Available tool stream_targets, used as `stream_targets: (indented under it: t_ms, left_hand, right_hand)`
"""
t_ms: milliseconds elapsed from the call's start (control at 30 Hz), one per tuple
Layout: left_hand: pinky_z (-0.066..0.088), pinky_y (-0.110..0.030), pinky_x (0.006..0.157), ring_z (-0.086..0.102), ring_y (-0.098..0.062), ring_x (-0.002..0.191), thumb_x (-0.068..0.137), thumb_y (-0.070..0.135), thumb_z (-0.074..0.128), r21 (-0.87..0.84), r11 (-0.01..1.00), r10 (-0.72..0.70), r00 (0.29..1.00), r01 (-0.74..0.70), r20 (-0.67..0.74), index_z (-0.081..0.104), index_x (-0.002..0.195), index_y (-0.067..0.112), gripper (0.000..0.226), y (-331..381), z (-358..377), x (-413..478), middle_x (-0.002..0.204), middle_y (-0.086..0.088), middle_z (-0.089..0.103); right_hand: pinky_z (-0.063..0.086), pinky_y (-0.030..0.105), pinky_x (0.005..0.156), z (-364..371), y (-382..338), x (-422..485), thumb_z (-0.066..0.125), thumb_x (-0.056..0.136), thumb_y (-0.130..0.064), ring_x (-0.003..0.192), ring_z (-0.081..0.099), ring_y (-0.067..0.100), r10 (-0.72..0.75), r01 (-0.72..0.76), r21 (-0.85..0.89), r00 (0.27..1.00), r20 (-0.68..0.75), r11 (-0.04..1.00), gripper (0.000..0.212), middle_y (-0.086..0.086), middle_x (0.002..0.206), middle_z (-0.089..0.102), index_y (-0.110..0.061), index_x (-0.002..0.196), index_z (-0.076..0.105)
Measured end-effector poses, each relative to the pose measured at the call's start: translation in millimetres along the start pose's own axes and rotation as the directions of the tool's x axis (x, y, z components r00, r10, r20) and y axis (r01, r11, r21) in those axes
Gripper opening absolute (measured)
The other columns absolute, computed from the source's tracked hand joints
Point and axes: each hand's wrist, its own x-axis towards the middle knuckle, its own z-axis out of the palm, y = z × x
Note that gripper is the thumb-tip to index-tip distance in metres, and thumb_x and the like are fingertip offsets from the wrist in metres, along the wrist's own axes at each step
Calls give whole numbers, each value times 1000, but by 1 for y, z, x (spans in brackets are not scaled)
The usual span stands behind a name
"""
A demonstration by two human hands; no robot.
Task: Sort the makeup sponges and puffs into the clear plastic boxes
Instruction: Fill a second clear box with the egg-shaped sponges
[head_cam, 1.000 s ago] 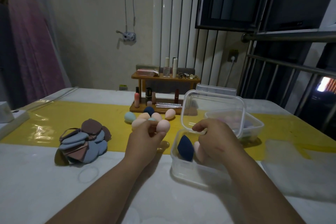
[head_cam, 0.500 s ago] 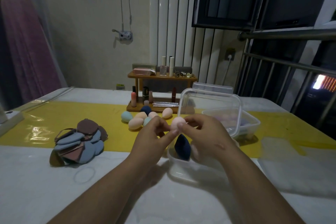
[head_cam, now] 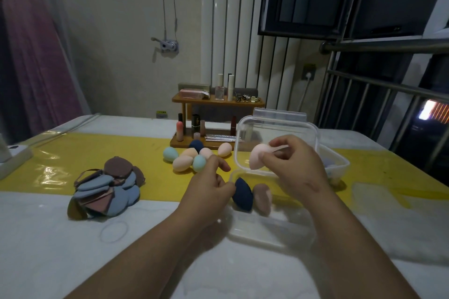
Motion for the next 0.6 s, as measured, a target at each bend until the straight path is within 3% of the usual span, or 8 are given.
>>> stream_targets:
  t_ms: [100, 300, 467, 600]
  left_hand:
    - [30, -21, 49, 35, -6, 48, 87, 11, 61, 7, 1000, 5, 999, -5, -48, 49, 86, 26, 19, 0, -2, 0, 55, 6, 43]
    - [30, -15, 46, 39, -7, 53, 87, 10, 61, 21, 1000, 2, 998, -1, -67, 53, 78, 24, 18, -1, -5, 0, 57, 6, 46]
    - [31, -14, 45, 37, -5, 49, 87, 9, 61, -4, 1000, -14, 997, 14, -75, 54, 78, 22, 17, -1, -9, 0, 55, 7, 44]
    - [31, -13, 45, 37, -5, 50, 87, 11, 62, -34, 999, -26, 997, 24, -76, 54, 78, 22, 17, -2, -8, -1, 56, 6, 45]
  right_hand:
    - [41, 28, 59, -7, -1, 1, 72, 81, -26, 74, 59, 11, 33, -33, -7, 999, -34, 999, 14, -5, 83, 66, -24, 90, 61]
    - [52, 40, 66, -7, 1, 0, 71, 68, -29, 72, 62, 22, 107, -106, -169, 994, -6, 980, 13, 0, 74, 67, -20, 75, 64]
    - [50, 34, 60, -17, 1, 0, 71, 55, -25, 66, 63, 22, 261, -231, -328, 964, 51, 916, 18, 0, 63, 67, -12, 64, 64]
    - [47, 30, 60, -18, -5, -1, 76, 57, -20, 75, 63, 23, 357, -258, -460, 923, 142, 850, 18, 2, 78, 69, -17, 71, 65]
